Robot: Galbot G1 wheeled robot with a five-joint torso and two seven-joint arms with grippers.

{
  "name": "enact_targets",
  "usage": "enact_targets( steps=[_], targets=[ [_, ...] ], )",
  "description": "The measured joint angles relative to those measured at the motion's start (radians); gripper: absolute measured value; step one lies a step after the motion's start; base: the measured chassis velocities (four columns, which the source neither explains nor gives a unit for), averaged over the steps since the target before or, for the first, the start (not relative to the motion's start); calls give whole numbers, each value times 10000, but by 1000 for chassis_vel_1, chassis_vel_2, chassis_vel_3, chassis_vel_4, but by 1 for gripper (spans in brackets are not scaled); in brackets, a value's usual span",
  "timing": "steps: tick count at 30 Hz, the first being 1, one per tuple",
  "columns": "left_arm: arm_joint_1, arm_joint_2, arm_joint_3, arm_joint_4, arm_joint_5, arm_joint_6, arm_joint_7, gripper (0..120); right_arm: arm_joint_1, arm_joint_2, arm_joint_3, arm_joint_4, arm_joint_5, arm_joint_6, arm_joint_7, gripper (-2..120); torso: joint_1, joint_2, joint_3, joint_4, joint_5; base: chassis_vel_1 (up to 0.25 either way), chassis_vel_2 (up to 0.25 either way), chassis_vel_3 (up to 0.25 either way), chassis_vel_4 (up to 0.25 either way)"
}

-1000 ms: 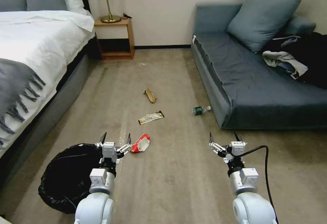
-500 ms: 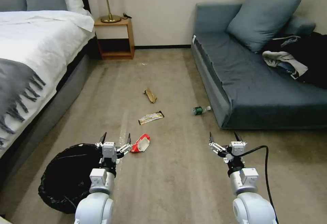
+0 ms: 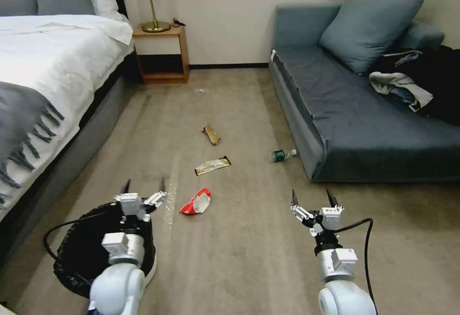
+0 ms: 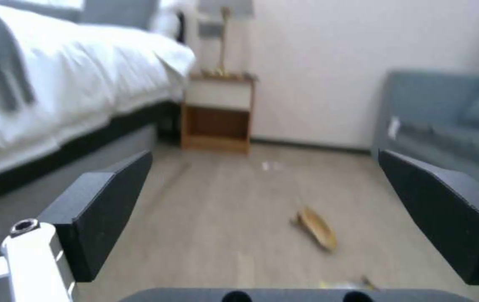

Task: Pick up the trash bin, then pick up the garbage on the floor and place it into the trash bin.

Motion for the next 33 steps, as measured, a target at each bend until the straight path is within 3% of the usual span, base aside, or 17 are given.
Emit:
enact_targets(
  steps=[3,6,15,20,24,25,28,29,30,32,33],
  targets=[
    [11,-4,-154,58,122,-246,239,100,13,53,-204,-588,-240,1015,116,100,0,0,0,-1,4,0,0,0,0],
    [55,-7,-168,47,252,-222,253,100,217,-85,-219,-772,-499,1292,137,100,0,0,0,1,3,0,0,0,0],
    [283,34,-158,-108,530,61,378,100,332,-167,-211,-874,-799,1424,137,100,0,0,0,1,5,0,0,0,0],
    [520,30,-145,-448,782,511,530,100,302,-177,18,-874,-1409,1488,-109,100,0,0,0,0,5,0,0,0,0],
    [859,166,-147,-1215,1085,2135,-60,100,310,-422,128,-392,-1527,1278,-105,100,0,0,0,1,5,0,0,0,0],
    [859,166,-147,-1215,1085,2135,-60,100,310,-422,128,-392,-1527,1278,-105,100,0,0,0,1,5,0,0,0,0],
    [974,366,-232,-1721,1162,3401,-857,100,354,-760,300,40,-1763,1089,-92,100,0,0,0,0,6,0,0,0,0],
    [974,366,-232,-1721,1162,3401,-857,100,354,-760,300,40,-1763,1089,-92,100,0,0,0,0,6,0,0,0,0],
    [1032,462,-288,-1901,1176,3915,-1074,100,405,-918,450,181,-1975,1141,-131,100,0,0,0,0,6,0,0,0,0],
    [1174,725,-483,-2233,1151,5585,-1319,100,495,-1304,836,445,-2426,1493,-260,100,0,0,0,0,5,0,0,0,0],
    [1174,829,-616,-2235,1029,6010,-1456,100,502,-1410,904,534,-2464,1618,-262,100,-1,0,0,0,1,0,0,0,0]
  ],
)
